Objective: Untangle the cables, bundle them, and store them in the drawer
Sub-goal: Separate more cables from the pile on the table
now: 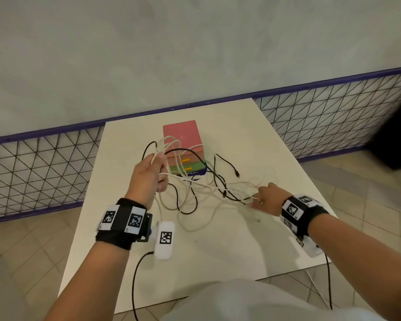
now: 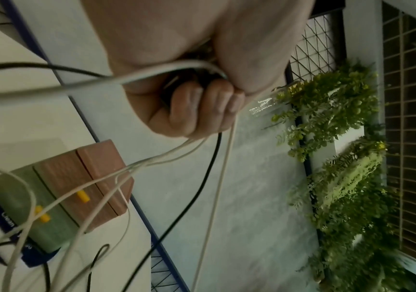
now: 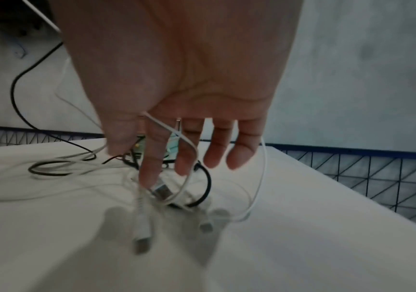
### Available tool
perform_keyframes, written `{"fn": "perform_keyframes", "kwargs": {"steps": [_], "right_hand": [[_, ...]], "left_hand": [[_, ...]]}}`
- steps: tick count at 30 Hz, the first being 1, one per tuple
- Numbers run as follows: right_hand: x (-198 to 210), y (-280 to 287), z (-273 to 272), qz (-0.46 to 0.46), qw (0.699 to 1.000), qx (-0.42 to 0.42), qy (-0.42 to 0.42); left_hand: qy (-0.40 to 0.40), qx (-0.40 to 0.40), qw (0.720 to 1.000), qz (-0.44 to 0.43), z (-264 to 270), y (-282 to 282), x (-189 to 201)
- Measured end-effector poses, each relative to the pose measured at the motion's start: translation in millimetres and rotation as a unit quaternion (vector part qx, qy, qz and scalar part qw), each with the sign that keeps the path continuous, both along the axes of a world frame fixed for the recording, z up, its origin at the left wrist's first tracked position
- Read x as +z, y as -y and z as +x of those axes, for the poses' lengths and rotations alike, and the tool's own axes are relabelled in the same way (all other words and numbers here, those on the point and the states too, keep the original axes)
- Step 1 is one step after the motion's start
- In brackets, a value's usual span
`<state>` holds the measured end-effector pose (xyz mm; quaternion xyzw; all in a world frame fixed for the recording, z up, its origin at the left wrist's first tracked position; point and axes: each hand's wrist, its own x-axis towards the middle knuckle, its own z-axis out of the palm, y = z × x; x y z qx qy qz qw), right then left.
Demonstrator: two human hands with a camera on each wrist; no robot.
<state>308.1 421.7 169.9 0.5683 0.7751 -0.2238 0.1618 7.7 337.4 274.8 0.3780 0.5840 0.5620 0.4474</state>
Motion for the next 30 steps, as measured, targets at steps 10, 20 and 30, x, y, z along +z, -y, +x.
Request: {"fn": "perform_keyframes", "kwargs": {"steps": [10,20,30], "right_hand": [[-13,11,15,-0.048,0.991,-0.034,0.122],[6,-8,19,-0.059,0.997,-0.046,-0.004],[56,-25,19,0.241,0.911,-0.188,-0.276]], "left_hand": [[-0.080,0.069,0.994,0.031,-31,-3,3],[-0.050,0.089,0.994,0.025,-34,-5,5],[-0.054,0.080,0.995,-0.002,-29,-4,-2]]}}
